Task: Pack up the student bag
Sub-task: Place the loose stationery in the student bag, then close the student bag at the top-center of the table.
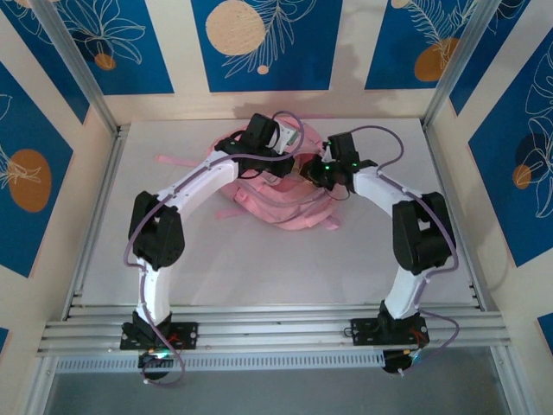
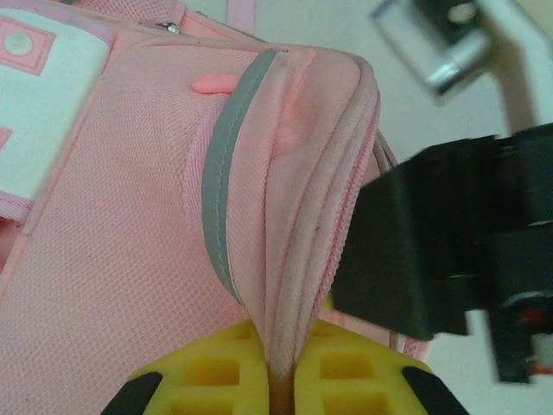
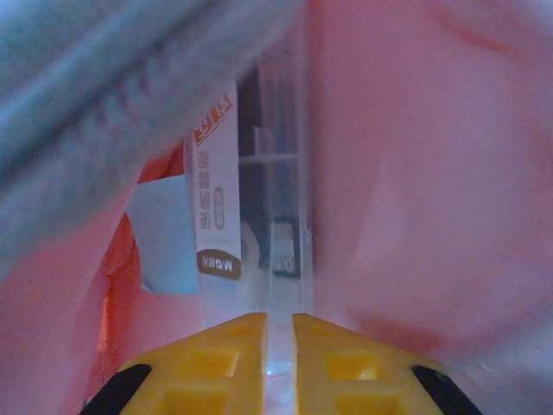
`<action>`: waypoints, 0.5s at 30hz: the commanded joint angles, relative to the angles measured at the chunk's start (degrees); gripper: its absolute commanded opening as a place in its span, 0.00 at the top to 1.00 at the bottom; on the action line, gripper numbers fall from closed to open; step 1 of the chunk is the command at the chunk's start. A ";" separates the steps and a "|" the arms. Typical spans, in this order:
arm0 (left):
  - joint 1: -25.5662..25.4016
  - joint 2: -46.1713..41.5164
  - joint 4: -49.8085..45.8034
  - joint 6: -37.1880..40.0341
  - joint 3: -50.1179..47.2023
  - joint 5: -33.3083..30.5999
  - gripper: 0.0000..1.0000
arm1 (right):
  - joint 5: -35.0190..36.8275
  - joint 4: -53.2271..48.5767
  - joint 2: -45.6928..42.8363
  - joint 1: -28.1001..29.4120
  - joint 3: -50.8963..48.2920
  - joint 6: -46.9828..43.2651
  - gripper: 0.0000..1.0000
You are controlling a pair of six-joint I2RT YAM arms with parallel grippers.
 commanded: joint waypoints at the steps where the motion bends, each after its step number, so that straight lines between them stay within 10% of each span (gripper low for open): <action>1: -0.49 -3.71 3.59 -0.75 0.72 4.77 0.90 | -3.97 3.15 1.61 3.91 3.63 -2.07 0.84; 4: -0.46 -3.83 2.98 -0.85 0.56 2.64 0.80 | -4.24 2.72 1.09 5.16 3.51 -1.77 0.83; 10: 1.05 -8.47 3.79 -2.80 -4.40 -2.97 0.24 | -1.00 0.14 -7.88 4.02 -4.80 -1.44 0.78; 15: 4.45 -16.19 10.28 -5.19 -18.48 -3.05 0.14 | 4.44 -5.93 -17.35 4.09 -11.95 -3.36 0.67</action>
